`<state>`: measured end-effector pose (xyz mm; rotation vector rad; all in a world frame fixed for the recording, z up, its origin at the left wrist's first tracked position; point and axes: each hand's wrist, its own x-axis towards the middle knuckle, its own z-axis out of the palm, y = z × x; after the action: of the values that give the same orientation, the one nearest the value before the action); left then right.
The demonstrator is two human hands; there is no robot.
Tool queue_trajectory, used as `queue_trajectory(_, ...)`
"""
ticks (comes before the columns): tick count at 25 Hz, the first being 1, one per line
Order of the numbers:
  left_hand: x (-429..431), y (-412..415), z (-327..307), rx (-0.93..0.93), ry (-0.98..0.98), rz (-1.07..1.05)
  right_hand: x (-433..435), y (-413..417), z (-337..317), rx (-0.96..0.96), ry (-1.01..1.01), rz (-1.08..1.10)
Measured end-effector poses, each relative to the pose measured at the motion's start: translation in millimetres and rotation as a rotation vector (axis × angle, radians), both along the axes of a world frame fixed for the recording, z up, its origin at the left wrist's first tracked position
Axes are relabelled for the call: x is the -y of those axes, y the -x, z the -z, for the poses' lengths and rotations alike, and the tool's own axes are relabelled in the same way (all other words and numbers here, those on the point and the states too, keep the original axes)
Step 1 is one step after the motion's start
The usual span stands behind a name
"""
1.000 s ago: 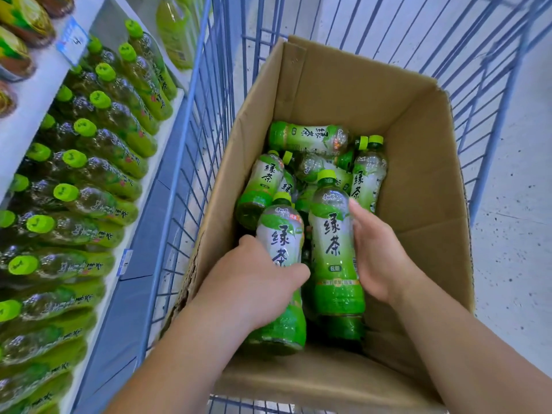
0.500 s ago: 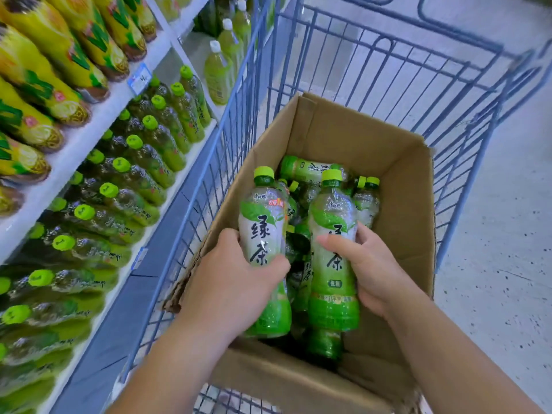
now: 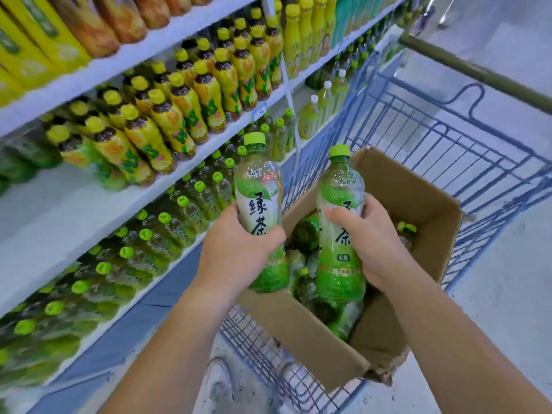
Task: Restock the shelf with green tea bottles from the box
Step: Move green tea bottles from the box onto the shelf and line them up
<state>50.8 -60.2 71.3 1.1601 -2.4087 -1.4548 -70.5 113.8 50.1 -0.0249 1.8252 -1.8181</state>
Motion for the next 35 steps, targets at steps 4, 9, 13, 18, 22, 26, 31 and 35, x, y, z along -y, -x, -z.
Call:
queue_trajectory(4, 39.7, -58.8, -34.6, -0.01, 0.022, -0.118, 52.9, -39.0, -36.4, 0.017, -0.001, -0.115)
queue_trajectory(9, 93.6, -148.4, -64.5, -0.093, 0.025, -0.281, 130.1, -101.1, -66.9, 0.017, -0.065, -0.304)
queue_trajectory(13, 139.9, -231.9, -66.9, -0.125, 0.021, -0.393, 198.3, -167.1, -81.8, -0.032, -0.12, -0.432)
queue_trajectory(18, 199.4, -324.6, -47.9, -0.082, 0.024, -0.462, 278.8, -247.7, -75.9, -0.175, -0.185, -0.557)
queue_trajectory(22, 243.8, -375.1, -25.4, -0.017, 0.062, -0.493, 337.7, -294.0, -58.4, -0.307, -0.188, -0.709)
queue_trajectory(26, 278.7, -397.6, -3.5, 0.031, 0.091, -0.545, 387.2, -312.1, -37.1, -0.359, -0.219, -0.776)
queue_trajectory(31, 316.7, -404.9, 35.5, 0.111, 0.124, -0.634, 439.1, -307.7, -1.5, -0.458, -0.283, -0.879)
queue_trajectory(35, 348.2, -398.8, 76.6, 0.142, 0.139, -0.694, 479.0, -291.6, 38.2, -0.5, -0.295, -0.946)
